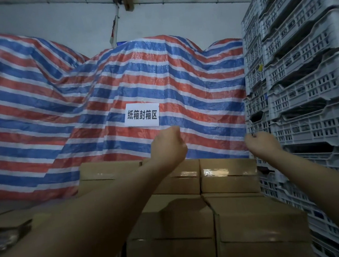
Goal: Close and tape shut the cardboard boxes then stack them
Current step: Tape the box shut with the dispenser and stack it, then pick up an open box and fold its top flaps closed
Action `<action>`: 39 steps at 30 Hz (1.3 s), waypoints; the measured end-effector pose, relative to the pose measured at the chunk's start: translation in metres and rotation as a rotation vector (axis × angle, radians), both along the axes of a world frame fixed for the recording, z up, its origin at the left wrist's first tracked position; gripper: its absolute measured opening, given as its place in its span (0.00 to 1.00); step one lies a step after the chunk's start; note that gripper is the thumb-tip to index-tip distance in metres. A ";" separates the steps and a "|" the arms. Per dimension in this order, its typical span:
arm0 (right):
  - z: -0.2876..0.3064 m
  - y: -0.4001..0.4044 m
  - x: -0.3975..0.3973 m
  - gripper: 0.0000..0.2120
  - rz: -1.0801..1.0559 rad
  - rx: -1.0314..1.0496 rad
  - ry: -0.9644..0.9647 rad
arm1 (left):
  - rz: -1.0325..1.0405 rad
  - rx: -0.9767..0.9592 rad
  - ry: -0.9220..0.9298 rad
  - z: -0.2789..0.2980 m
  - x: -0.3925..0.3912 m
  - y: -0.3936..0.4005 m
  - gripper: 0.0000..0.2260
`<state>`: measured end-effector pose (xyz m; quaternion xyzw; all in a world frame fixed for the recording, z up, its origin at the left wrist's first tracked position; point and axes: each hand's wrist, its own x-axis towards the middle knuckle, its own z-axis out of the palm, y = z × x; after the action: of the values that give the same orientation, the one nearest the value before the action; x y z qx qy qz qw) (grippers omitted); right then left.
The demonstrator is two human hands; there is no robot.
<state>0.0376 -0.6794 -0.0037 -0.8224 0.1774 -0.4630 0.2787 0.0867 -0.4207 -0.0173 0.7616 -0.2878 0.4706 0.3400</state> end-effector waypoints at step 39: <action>-0.150 0.520 0.017 0.20 0.809 -0.428 0.301 | 0.370 -0.159 0.581 -0.177 -0.016 0.448 0.13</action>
<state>0.0545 -0.1590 -0.1536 -0.9222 -0.2176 -0.2195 0.2322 0.0709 0.0278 -0.1939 0.8740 0.0014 0.3090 0.3750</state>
